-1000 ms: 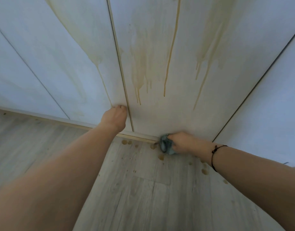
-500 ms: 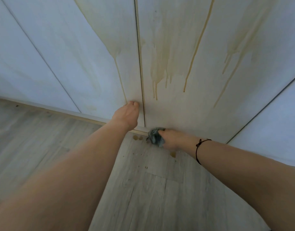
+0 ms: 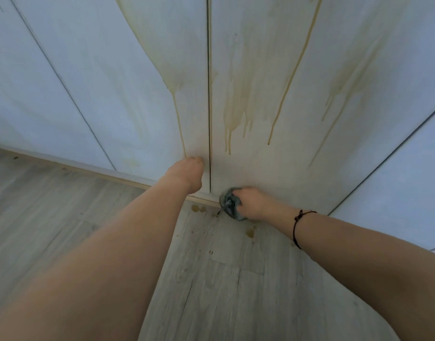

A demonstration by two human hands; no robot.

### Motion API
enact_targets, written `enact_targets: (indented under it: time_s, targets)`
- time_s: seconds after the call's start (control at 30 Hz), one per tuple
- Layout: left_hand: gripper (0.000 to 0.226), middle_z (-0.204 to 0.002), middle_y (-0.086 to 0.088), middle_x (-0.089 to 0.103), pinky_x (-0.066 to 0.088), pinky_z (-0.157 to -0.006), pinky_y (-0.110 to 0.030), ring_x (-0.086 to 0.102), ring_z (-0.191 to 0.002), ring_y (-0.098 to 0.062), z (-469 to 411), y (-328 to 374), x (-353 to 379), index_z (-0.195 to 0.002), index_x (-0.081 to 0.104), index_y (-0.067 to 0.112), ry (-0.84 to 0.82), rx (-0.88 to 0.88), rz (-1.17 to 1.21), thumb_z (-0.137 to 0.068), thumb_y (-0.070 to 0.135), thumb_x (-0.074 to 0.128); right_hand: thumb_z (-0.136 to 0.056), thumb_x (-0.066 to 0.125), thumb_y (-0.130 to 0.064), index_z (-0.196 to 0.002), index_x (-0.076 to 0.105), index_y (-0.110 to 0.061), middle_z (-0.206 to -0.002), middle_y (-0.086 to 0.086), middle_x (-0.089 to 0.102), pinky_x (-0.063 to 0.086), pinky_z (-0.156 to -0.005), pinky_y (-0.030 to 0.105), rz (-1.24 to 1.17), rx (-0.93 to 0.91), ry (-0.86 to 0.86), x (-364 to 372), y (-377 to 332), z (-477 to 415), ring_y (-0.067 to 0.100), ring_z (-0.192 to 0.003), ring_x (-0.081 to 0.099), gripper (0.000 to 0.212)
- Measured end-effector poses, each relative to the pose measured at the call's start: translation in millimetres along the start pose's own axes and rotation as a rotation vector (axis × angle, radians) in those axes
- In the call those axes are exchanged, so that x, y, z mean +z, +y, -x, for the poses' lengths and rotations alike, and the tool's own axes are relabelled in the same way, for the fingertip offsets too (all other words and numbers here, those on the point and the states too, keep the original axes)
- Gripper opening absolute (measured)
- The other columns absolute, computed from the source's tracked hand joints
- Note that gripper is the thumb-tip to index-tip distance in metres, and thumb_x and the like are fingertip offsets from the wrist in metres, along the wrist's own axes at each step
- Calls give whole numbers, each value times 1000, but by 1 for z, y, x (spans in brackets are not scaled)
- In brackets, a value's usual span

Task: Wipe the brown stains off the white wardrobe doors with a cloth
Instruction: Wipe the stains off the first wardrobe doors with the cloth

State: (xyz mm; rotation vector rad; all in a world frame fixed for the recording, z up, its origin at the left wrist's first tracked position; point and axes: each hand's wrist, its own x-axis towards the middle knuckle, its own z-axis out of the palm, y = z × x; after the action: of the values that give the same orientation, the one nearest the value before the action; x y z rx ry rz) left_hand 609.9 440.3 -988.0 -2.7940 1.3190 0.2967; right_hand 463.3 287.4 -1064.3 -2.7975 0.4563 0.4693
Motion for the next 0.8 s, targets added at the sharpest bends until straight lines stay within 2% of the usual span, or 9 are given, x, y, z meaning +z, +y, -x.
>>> enact_targets:
  time_s: [0.1,0.17,0.23,0.3,0.43,0.5,0.63,0.7,0.8]
  targets:
    - [32,-122,-16,61,52,-89,-41,61,-111,-34,-2,9,-5,-123,53,4,34,-12,4,-92,9,56,-88,59,-17,-121,61,-5,-119,18,63,51,-90,37,-141,-135,328,-24,-34,-14,34,-107,60,36]
    - [36,-119,-15,63,54,-87,-41,63,-109,-33,-2,16,-7,-121,55,5,35,-16,-10,-87,11,63,-84,61,-14,-123,60,-3,-117,21,63,47,-89,38,-179,-216,434,-34,-46,-21,36,-107,58,40]
    - [34,-117,-15,64,54,-86,-42,63,-108,-34,-1,18,-8,-119,56,6,50,-24,-14,-87,11,63,-86,59,-14,-125,59,-4,-119,21,63,47,-90,38,-180,-202,396,-30,-36,-13,37,-109,58,40]
    - [28,-117,-14,63,52,-83,-41,62,-107,-34,0,17,-10,-118,55,7,66,-27,-11,-90,8,57,-92,56,-18,-122,61,-6,-121,19,64,49,-90,36,-120,-133,250,-14,-9,4,34,-109,61,32]
    - [13,-108,-12,62,44,-70,-37,55,-87,-29,2,18,-12,-96,45,13,66,-24,-18,-90,3,49,-95,53,-26,-119,66,-13,-121,11,67,52,-86,33,122,161,-49,10,65,48,29,-109,63,30]
    - [12,-109,-12,62,44,-71,-37,59,-93,-31,1,21,-14,-95,45,13,71,-26,-21,-91,3,50,-95,51,-23,-115,69,-14,-117,9,68,53,-84,33,152,274,-67,11,96,67,28,-104,64,29]
    - [25,-118,-13,62,53,-86,-42,61,-111,-34,-7,29,-12,-115,60,6,90,-53,-58,-93,5,50,-97,47,-23,-101,72,-11,-103,12,71,55,-78,36,137,316,94,-7,114,90,29,-91,65,29]
    - [29,-121,-13,62,54,-92,-44,60,-114,-34,-8,29,-12,-118,62,5,94,-56,-99,-93,3,49,-97,46,-25,-102,72,-12,-102,12,71,55,-76,37,104,251,225,-18,98,85,31,-91,65,29]
    - [28,-121,-13,62,54,-89,-44,60,-113,-34,-5,29,-13,-117,62,4,92,-50,-125,-92,2,49,-92,52,-25,-109,69,-17,-103,10,71,53,-76,39,20,74,447,-30,62,67,33,-93,65,25]
